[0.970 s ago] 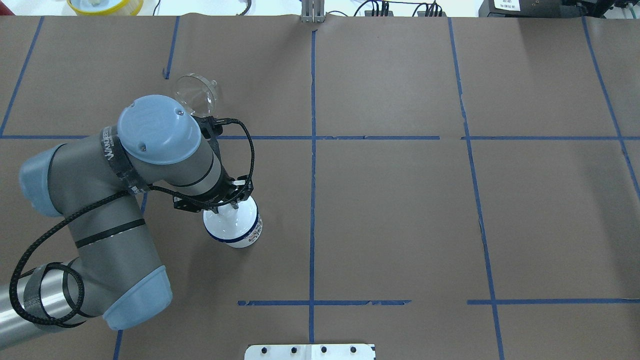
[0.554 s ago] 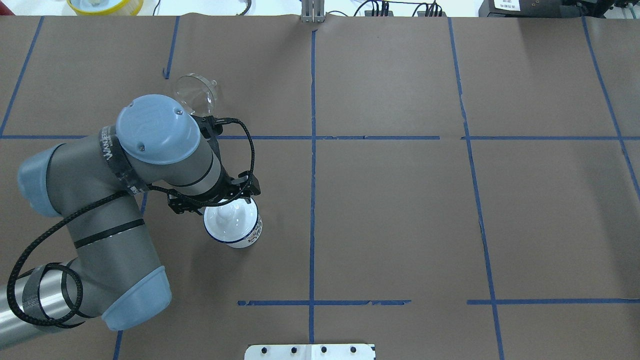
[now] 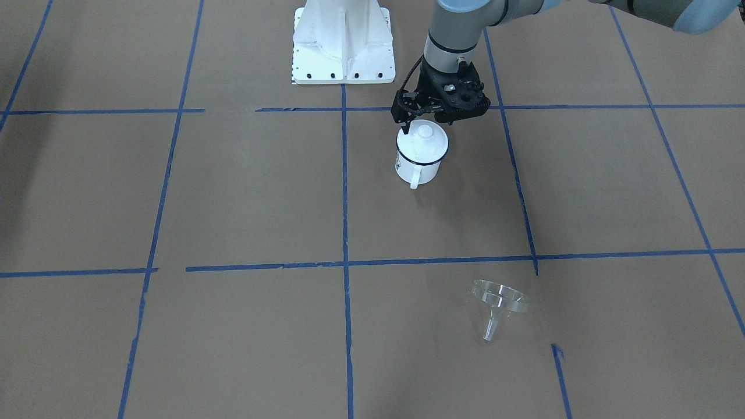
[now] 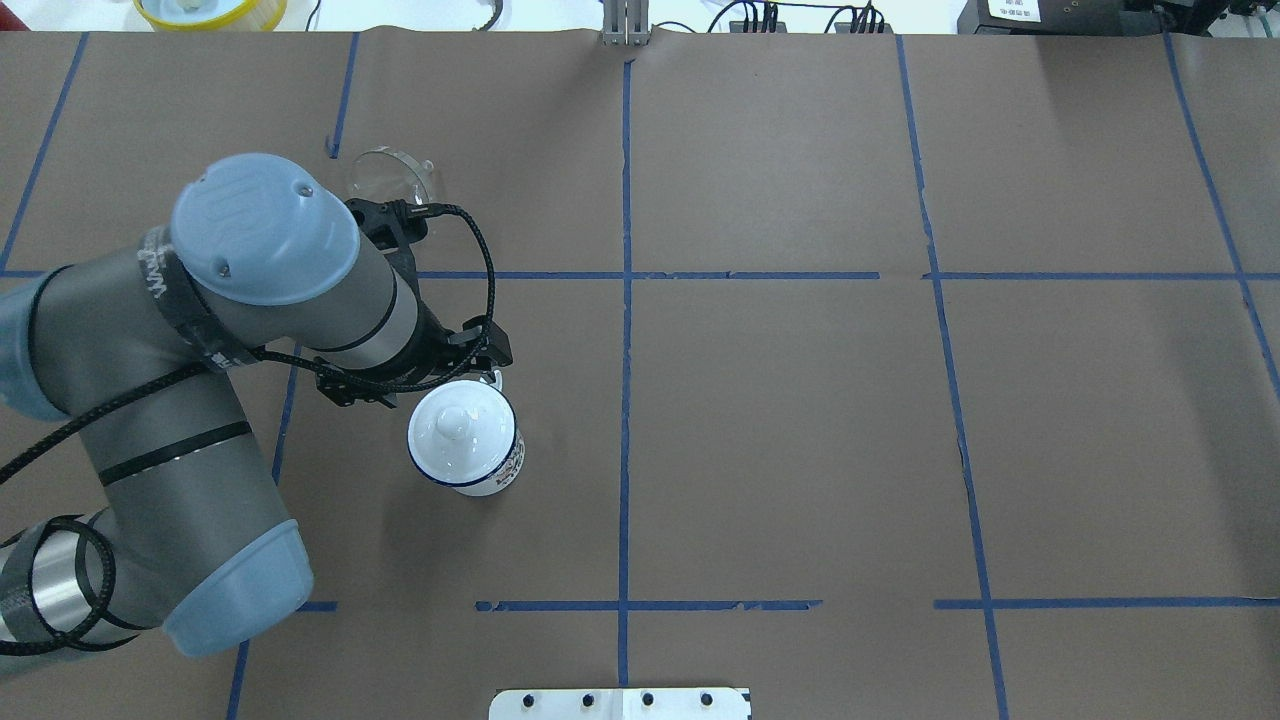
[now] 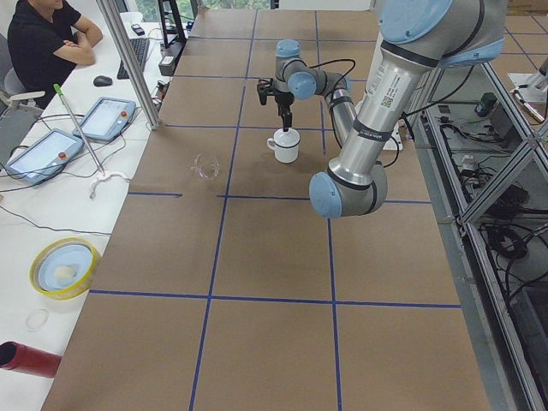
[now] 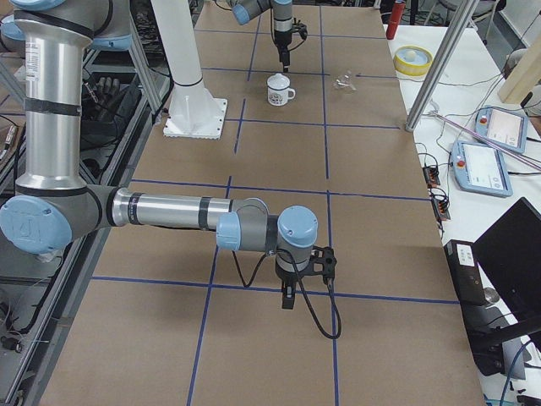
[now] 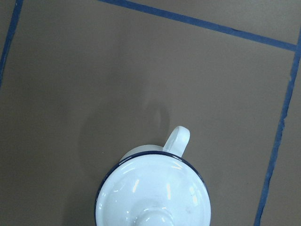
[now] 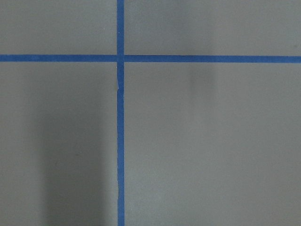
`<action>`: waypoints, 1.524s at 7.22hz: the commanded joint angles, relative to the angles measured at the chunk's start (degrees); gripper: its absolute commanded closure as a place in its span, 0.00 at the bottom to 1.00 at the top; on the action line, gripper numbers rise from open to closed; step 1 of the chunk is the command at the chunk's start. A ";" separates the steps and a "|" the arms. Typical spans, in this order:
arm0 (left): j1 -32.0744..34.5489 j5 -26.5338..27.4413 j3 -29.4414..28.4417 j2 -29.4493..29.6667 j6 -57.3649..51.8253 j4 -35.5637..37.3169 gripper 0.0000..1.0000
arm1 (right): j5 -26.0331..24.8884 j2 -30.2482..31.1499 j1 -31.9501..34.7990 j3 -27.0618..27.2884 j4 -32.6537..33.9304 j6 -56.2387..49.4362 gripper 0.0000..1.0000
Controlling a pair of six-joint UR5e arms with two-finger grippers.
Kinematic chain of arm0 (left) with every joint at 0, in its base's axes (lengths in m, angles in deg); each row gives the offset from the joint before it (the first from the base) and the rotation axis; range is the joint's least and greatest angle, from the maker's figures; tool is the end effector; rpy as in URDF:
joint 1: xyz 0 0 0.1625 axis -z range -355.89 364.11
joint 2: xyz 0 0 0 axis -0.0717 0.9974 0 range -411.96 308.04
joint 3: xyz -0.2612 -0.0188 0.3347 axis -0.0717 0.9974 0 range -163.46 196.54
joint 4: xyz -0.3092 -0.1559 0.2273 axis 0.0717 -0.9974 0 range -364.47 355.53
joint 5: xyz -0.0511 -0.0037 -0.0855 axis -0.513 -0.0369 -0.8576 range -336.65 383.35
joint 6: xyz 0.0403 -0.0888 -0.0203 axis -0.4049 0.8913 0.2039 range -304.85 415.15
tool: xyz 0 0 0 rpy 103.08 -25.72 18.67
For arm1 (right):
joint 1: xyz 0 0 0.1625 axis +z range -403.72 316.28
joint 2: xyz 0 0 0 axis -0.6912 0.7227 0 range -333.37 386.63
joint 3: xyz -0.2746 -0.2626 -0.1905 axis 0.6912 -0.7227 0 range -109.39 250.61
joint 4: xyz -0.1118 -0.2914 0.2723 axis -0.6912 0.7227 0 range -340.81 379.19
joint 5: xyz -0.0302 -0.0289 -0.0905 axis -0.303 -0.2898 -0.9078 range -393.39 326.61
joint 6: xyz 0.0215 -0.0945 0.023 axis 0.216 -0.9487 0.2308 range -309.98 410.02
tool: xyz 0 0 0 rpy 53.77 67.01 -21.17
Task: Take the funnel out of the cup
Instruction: 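Open the left gripper and withdraw the left arm from the mug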
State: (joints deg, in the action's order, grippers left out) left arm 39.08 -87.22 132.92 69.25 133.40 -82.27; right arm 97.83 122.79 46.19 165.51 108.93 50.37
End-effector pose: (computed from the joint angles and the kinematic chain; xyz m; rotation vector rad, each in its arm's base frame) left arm 0.4081 -0.4055 0.1894 -0.0015 0.8555 -0.2381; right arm 0.0670 -0.4449 0.6703 -0.0195 -0.7194 0.0107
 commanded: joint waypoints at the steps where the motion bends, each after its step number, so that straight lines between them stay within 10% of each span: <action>1: 7.18 -0.09 0.60 -0.62 -13.67 -0.15 0.00 | 0.00 0.00 0.00 0.03 0.00 0.00 0.00; 4: 25.70 -1.31 -3.24 -5.87 -42.65 -5.04 0.00 | 0.00 0.00 0.00 -0.06 0.00 0.00 0.00; 6: 37.57 -11.81 -14.73 -10.88 -59.70 -14.18 0.00 | 0.00 0.00 0.00 0.03 0.00 0.00 0.00; 11: 53.78 -18.89 -22.96 -33.53 -81.84 -20.71 0.00 | 0.00 0.00 0.00 0.03 0.00 0.00 0.00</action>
State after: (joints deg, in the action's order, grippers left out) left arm 89.82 -105.37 110.23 41.90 55.31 -101.97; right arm 97.83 122.78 46.19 165.54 108.93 50.37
